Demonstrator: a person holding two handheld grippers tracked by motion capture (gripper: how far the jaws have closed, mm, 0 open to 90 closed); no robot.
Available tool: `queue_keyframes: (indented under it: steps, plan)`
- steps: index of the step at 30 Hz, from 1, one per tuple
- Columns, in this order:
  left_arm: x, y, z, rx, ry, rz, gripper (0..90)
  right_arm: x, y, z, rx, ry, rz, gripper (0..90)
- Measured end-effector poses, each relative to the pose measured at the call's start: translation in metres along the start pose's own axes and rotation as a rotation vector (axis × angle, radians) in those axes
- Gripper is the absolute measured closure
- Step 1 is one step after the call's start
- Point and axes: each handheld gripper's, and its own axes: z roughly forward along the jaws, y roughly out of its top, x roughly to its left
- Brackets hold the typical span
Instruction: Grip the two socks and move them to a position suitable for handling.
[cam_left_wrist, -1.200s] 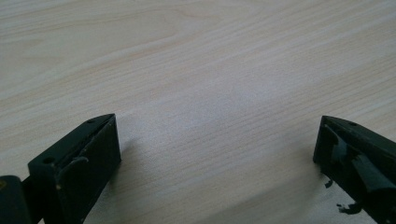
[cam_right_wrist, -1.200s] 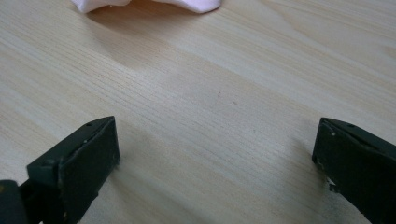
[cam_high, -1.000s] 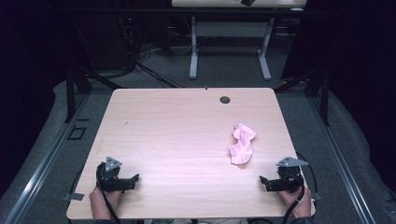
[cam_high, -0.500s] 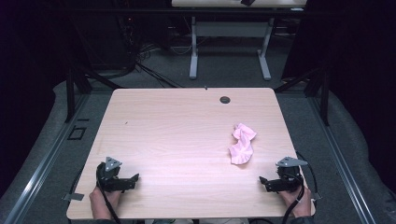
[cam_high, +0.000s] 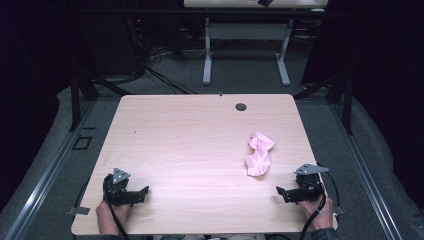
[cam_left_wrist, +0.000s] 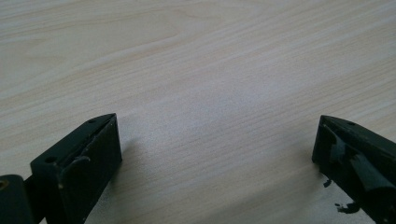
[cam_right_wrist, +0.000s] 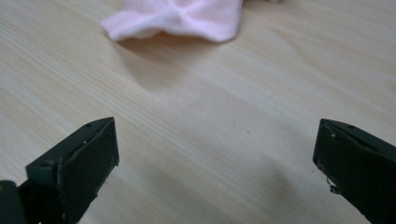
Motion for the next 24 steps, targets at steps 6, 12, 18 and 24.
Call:
queue_keyframes:
  steps: [6, 12, 18, 24]
  plan:
    - [0.0, 0.0, 0.0, 0.0, 0.0, 0.0, 1.3, 0.006, 0.03, -0.006, -0.015, 0.015, -0.059, 0.0]
    - [0.0, 0.0, 0.0, 0.0, 0.0, 0.0, 1.3, 0.011, 0.071, 0.01, 0.009, 0.045, -0.141, 3.9]
    - [0.0, 0.0, 0.0, 0.0, 0.0, 0.0, 1.3, 0.015, 0.102, 0.038, 0.049, 0.066, -0.186, 10.3]
    - [0.0, 0.0, 0.0, -0.001, 0.0, 0.001, 1.6, 0.013, 0.108, 0.071, 0.139, 0.055, -0.184, 23.4]
